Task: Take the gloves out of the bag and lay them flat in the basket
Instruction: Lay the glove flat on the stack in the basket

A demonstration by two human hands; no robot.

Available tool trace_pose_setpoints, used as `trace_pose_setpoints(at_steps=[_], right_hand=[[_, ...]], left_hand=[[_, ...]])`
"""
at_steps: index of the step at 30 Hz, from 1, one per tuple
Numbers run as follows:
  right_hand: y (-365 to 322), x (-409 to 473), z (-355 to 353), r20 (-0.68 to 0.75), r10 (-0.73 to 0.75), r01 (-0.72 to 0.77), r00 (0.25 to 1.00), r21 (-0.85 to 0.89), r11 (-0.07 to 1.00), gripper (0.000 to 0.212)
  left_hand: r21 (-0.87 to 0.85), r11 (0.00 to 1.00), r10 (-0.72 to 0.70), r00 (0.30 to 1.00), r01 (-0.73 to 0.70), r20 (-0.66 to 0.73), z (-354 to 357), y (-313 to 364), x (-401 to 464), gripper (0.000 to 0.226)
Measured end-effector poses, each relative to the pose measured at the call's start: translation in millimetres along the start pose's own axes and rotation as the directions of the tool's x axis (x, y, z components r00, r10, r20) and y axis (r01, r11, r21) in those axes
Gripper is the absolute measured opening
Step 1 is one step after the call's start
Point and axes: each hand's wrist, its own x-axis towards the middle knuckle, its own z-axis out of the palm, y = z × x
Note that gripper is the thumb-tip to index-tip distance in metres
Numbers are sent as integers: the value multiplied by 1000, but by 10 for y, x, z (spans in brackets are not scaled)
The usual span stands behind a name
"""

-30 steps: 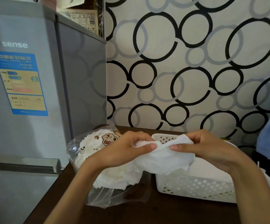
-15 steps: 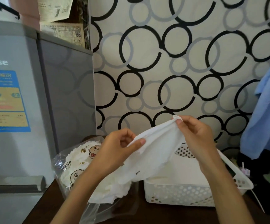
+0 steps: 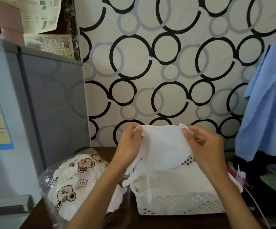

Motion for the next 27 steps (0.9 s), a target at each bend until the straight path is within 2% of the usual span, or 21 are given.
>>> trace_pose_setpoints(at_steps=[3,5,7,11,13,16,18,19,21,23,27], right_hand=[[-114,-57,64,109,43,-57,993,120,991,8],[-196,-105,112,170,67,-104,983,218,970,5],[-286,-140,152,201,68,-129,977,310,942,4],[-428,-136,148,251,109,-218,962,465,858,4],[-405,-100,119,275,165,-282,947,468,837,4],[-207,-13,27,387,303,-435,871,319,842,5],[31,42,-54,488,399,-468,776,22,883,6],[155,64,-93,508,451,-446,734,-141,884,6],[397,99,-167,474,543,-412,693,-357,838,6],[566,120,-228,408,595,-404,693,-465,788,21],[775,121,-300,286,610,-396,739,-547,737,25]], left_hand=[[27,1000,8,976,-2,-216,110,-99,-48,20],[131,989,111,923,-66,-367,89,-75,-122,22],[281,947,276,845,-156,-458,-26,-8,-175,22],[518,807,536,721,-285,-439,-303,258,-187,14],[601,749,568,737,-279,-366,-374,342,-131,18],[688,697,475,848,-201,-233,-348,234,45,23],[727,668,301,951,-157,-71,-197,21,165,21],[745,646,219,975,-167,28,-100,-101,213,19],[760,619,86,979,-198,185,113,-326,294,19],[793,570,21,968,-216,249,288,-440,346,24],[822,466,106,943,-328,316,590,-540,438,28]])
